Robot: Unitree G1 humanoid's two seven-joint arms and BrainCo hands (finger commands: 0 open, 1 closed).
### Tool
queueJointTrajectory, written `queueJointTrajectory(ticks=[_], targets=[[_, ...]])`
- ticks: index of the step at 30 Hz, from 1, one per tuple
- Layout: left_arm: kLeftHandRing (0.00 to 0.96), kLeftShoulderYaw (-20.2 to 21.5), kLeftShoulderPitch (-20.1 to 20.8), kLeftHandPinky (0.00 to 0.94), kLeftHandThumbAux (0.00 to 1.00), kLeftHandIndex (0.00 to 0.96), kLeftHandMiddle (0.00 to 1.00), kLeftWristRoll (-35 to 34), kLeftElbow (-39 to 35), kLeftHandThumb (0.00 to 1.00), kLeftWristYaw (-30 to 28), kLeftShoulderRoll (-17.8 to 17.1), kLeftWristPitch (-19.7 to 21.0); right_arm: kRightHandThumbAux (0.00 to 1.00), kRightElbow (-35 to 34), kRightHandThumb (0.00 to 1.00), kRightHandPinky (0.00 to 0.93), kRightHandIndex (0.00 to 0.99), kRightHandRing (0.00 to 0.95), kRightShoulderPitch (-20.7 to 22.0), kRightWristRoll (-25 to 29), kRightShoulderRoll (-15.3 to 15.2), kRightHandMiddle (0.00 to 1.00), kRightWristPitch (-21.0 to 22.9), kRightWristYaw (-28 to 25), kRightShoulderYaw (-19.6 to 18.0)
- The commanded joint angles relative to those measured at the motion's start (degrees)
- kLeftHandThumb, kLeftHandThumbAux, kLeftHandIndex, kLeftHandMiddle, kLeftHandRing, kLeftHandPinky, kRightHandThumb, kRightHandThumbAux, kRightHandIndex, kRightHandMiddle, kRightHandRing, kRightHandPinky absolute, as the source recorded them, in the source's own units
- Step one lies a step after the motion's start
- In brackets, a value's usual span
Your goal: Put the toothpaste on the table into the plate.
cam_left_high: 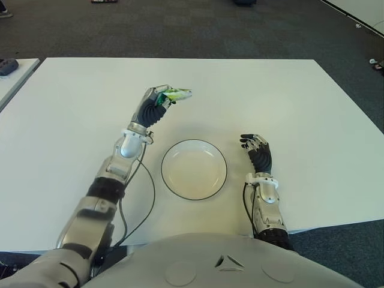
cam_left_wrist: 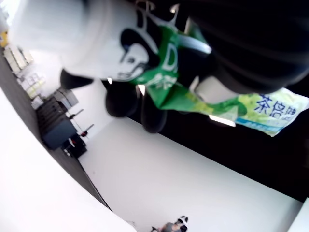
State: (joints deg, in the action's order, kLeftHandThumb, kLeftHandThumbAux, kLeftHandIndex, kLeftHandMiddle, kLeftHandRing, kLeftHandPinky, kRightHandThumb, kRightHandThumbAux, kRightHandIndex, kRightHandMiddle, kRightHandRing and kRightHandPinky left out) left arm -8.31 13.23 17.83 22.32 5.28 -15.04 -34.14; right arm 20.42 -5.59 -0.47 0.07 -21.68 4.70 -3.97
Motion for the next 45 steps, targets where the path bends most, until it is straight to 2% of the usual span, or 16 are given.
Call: queueJointTrajectory(ticks=[1, 12, 20, 26, 34, 41, 45], targets=[[0.887, -1.07, -1.29, 0.860, 0.712, 0.872, 0.891, -0.05, -3.12, 0.889, -4.12, -1.52, 0.68, 0.739, 1.49, 0.695, 0.376, 0.413, 0.367, -0.13, -0.30, 0.41, 0.384, 1.06, 0.29, 0.10], [0.888, -3.84, -4.72, 0.858, 0.697, 0.874, 0.889, 0.24, -12.11, 0.928, -10.48, -3.94, -2.33, 0.738, 1.12, 0.697, 0.372, 0.412, 0.358, -0.19, -0.66, 0.44, 0.374, 1.71, 0.81, 0.31], [0.882, -6.58, -3.42, 0.843, 0.694, 0.861, 0.882, -0.39, -13.69, 0.932, -17.55, -6.88, -4.66, 0.738, 1.13, 0.697, 0.376, 0.412, 0.362, -0.08, -0.50, 0.31, 0.375, 2.07, 0.77, 0.18], [0.874, -9.76, -0.83, 0.836, 0.696, 0.848, 0.874, 3.17, -8.97, 0.918, -19.08, -6.74, -7.41, 0.738, 1.39, 0.695, 0.374, 0.412, 0.363, 0.05, -0.51, 0.27, 0.374, 2.50, 0.99, 0.04], [0.870, -13.84, -0.86, 0.846, 0.711, 0.835, 0.871, 12.90, -2.57, 0.893, -14.90, -6.80, -11.07, 0.738, 1.44, 0.694, 0.364, 0.412, 0.357, -0.14, -0.39, 0.20, 0.367, 1.98, 0.84, 0.02], [0.866, -15.33, -0.14, 0.845, 0.722, 0.824, 0.868, 15.56, -0.61, 0.873, -14.33, -7.12, -11.41, 0.738, 0.92, 0.696, 0.371, 0.413, 0.360, -0.58, -0.56, 0.40, 0.379, 0.92, 0.89, 0.24], [0.858, -17.19, 0.70, 0.832, 0.722, 0.812, 0.860, 19.37, 3.95, 0.857, -12.12, -6.26, -9.94, 0.739, 0.19, 0.696, 0.373, 0.412, 0.364, -0.93, -0.74, 0.39, 0.385, 1.48, 0.97, 0.38]])
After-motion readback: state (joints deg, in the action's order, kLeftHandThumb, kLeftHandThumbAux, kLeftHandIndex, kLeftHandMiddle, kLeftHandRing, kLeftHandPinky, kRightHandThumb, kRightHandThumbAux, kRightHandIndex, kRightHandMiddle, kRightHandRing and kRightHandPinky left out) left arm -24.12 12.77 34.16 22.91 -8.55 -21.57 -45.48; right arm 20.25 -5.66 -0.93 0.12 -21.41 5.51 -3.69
